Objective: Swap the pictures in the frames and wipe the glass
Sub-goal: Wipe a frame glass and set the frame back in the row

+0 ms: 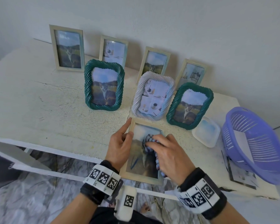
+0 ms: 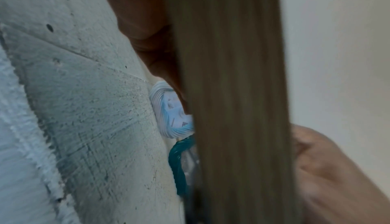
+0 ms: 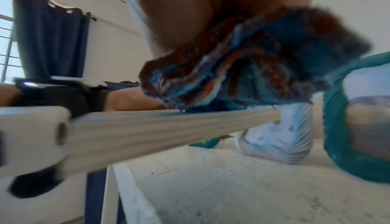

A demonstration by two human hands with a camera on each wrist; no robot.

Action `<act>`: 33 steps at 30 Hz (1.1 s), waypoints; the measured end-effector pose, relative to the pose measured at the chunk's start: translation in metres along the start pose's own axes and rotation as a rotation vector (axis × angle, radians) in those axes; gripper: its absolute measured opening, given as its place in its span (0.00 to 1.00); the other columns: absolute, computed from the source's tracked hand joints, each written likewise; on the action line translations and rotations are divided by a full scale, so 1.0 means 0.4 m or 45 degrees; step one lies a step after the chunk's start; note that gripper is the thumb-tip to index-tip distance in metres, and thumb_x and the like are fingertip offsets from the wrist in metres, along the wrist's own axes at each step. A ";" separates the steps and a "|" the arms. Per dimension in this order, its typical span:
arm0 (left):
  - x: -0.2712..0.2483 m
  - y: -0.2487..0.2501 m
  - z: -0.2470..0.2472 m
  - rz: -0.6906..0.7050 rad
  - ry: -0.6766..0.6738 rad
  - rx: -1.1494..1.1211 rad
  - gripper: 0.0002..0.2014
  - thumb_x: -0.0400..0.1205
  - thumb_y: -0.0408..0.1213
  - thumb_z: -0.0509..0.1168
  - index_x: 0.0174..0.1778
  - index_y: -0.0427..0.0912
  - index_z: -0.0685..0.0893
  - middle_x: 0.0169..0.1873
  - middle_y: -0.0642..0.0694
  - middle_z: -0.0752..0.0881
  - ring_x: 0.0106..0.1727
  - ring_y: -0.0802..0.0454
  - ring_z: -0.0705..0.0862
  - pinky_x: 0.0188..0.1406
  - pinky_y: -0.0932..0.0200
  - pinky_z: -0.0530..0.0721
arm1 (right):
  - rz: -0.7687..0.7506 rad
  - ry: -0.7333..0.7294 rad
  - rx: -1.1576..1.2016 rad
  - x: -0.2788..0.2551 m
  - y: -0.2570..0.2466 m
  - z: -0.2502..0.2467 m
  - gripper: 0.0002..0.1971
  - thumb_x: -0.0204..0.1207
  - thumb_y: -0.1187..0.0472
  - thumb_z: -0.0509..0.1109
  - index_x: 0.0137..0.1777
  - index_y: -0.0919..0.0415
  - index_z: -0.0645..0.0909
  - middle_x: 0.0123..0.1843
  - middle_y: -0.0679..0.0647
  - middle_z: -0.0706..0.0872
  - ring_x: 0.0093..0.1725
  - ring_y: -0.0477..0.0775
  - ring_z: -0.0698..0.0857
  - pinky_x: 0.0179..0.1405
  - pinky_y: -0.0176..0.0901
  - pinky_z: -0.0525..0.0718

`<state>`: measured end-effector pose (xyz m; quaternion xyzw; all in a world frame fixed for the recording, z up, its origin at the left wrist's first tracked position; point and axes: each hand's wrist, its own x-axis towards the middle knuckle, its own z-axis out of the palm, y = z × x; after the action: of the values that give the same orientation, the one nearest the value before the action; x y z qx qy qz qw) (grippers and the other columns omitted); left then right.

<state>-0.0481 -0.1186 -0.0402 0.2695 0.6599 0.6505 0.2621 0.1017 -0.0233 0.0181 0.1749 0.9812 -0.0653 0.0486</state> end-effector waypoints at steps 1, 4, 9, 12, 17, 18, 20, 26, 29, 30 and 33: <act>-0.001 0.001 0.001 -0.004 -0.008 -0.020 0.22 0.86 0.32 0.58 0.78 0.47 0.71 0.21 0.49 0.63 0.23 0.57 0.61 0.20 0.67 0.63 | 0.033 0.027 0.006 0.003 -0.001 -0.004 0.23 0.70 0.67 0.67 0.66 0.52 0.80 0.65 0.48 0.77 0.55 0.55 0.76 0.55 0.41 0.75; -0.003 0.003 -0.007 -0.006 0.008 -0.004 0.22 0.86 0.31 0.58 0.78 0.47 0.72 0.22 0.46 0.63 0.22 0.57 0.61 0.20 0.67 0.63 | -0.047 0.137 0.096 -0.027 -0.052 0.001 0.21 0.66 0.70 0.70 0.58 0.56 0.85 0.61 0.51 0.80 0.49 0.53 0.76 0.51 0.36 0.75; -0.005 -0.006 -0.008 -0.007 0.015 0.015 0.23 0.86 0.26 0.57 0.78 0.47 0.72 0.20 0.54 0.62 0.20 0.61 0.58 0.19 0.69 0.61 | -0.115 0.037 0.097 -0.048 -0.048 0.010 0.20 0.70 0.69 0.62 0.59 0.52 0.84 0.60 0.47 0.79 0.49 0.51 0.73 0.51 0.36 0.70; -0.006 -0.002 -0.003 0.014 0.020 -0.001 0.23 0.86 0.26 0.57 0.77 0.48 0.71 0.21 0.55 0.62 0.21 0.61 0.59 0.19 0.70 0.62 | -0.022 0.076 0.015 -0.014 -0.026 -0.007 0.22 0.69 0.68 0.63 0.62 0.53 0.81 0.61 0.49 0.79 0.53 0.52 0.74 0.52 0.39 0.71; -0.003 -0.005 -0.016 -0.048 0.014 -0.077 0.25 0.83 0.41 0.60 0.78 0.50 0.73 0.26 0.44 0.67 0.26 0.51 0.65 0.26 0.61 0.68 | -0.190 0.209 0.157 -0.066 -0.089 0.004 0.20 0.66 0.73 0.70 0.56 0.56 0.86 0.59 0.51 0.82 0.49 0.48 0.72 0.51 0.34 0.74; -0.003 -0.008 -0.018 -0.076 0.003 -0.110 0.27 0.80 0.45 0.60 0.78 0.52 0.72 0.28 0.43 0.70 0.29 0.48 0.66 0.29 0.56 0.69 | -0.234 0.167 0.171 -0.077 -0.088 0.012 0.19 0.68 0.73 0.68 0.56 0.56 0.86 0.59 0.50 0.81 0.49 0.48 0.73 0.52 0.34 0.72; -0.005 -0.014 -0.018 -0.071 0.013 -0.105 0.25 0.82 0.42 0.60 0.78 0.51 0.72 0.27 0.43 0.69 0.28 0.48 0.65 0.27 0.57 0.68 | -0.248 0.098 0.169 -0.078 -0.069 0.012 0.18 0.70 0.72 0.65 0.55 0.53 0.86 0.58 0.48 0.81 0.48 0.48 0.72 0.52 0.34 0.70; -0.010 -0.007 -0.006 -0.022 0.046 -0.019 0.23 0.86 0.26 0.57 0.77 0.48 0.71 0.23 0.48 0.62 0.22 0.59 0.59 0.19 0.68 0.62 | -0.043 0.174 0.075 -0.022 -0.024 -0.004 0.22 0.63 0.72 0.71 0.56 0.53 0.85 0.56 0.50 0.80 0.46 0.53 0.77 0.49 0.39 0.72; -0.003 -0.011 -0.013 -0.030 0.067 -0.048 0.22 0.86 0.29 0.58 0.77 0.48 0.72 0.24 0.46 0.61 0.23 0.57 0.59 0.19 0.67 0.61 | -0.161 0.202 0.097 -0.055 -0.061 -0.001 0.17 0.66 0.69 0.67 0.53 0.55 0.86 0.53 0.49 0.82 0.49 0.47 0.71 0.49 0.34 0.75; -0.003 -0.011 -0.017 -0.025 0.077 -0.045 0.22 0.86 0.32 0.59 0.77 0.49 0.73 0.23 0.47 0.61 0.23 0.57 0.59 0.19 0.66 0.60 | -0.212 0.172 0.130 -0.069 -0.071 0.001 0.16 0.68 0.69 0.66 0.52 0.55 0.86 0.53 0.49 0.83 0.49 0.45 0.69 0.51 0.33 0.74; -0.005 -0.003 -0.014 -0.012 0.081 -0.043 0.22 0.86 0.32 0.59 0.77 0.50 0.72 0.23 0.47 0.61 0.23 0.56 0.59 0.19 0.65 0.60 | -0.255 0.134 0.153 -0.070 -0.049 0.001 0.15 0.71 0.70 0.65 0.52 0.54 0.86 0.55 0.48 0.82 0.47 0.45 0.68 0.52 0.34 0.71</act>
<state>-0.0508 -0.1239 -0.0415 0.2412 0.6579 0.6686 0.2487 0.1212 -0.0510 0.0233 0.0817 0.9893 -0.1192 -0.0202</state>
